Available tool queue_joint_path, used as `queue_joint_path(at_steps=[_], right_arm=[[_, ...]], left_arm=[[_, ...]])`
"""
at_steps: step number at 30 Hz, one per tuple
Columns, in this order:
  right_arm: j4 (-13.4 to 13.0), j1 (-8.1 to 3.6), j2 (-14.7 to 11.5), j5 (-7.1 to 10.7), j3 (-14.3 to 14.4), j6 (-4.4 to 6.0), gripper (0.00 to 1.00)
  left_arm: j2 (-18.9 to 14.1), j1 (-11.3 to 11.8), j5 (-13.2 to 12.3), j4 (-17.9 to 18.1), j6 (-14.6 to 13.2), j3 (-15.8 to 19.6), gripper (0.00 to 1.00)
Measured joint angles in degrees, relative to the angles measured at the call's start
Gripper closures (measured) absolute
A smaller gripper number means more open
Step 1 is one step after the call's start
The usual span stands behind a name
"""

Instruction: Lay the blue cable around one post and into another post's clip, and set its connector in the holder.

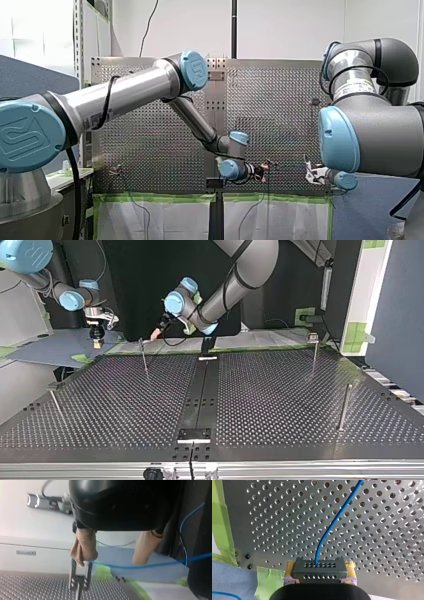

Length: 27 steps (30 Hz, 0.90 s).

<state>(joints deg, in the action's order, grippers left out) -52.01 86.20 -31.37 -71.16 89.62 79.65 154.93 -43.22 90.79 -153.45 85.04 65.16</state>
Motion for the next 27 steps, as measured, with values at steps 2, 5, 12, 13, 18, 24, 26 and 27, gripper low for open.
queue_joint_path(at_steps=[2,5,12,13,18,24,26,27], right_arm=[[0.10,0.11,0.01,0.03,0.01,0.00,1.00],[0.27,0.29,0.02,0.04,0.04,0.00,1.00],[0.54,0.73,0.05,0.05,0.04,-0.01,1.00],[0.55,0.76,0.05,0.05,0.04,-0.01,1.00],[0.58,0.84,0.10,0.04,0.05,-0.01,1.00],[0.55,0.85,0.11,0.05,0.03,-0.01,1.00],[0.51,0.86,0.12,0.04,0.05,-0.01,1.00],[0.49,0.86,0.13,0.05,0.05,-0.01,1.00]], left_arm=[[-1.03,-0.14,-0.50,-0.49,0.23,1.03,0.01],[-1.88,-0.50,-0.64,-1.42,0.29,2.28,0.01],[-2.21,-0.82,1.91,-2.64,0.64,2.99,0.01],[-2.22,-0.85,2.41,-2.68,0.69,2.98,0.01],[-2.22,-0.92,3.37,-2.73,0.85,3.00,0.01],[-2.23,-0.93,3.54,-2.74,1.04,2.98,0.01],[-2.23,-0.93,3.55,-2.74,1.04,3.00,0.01],[-2.21,-0.93,3.55,-2.74,1.05,3.00,0.01]])
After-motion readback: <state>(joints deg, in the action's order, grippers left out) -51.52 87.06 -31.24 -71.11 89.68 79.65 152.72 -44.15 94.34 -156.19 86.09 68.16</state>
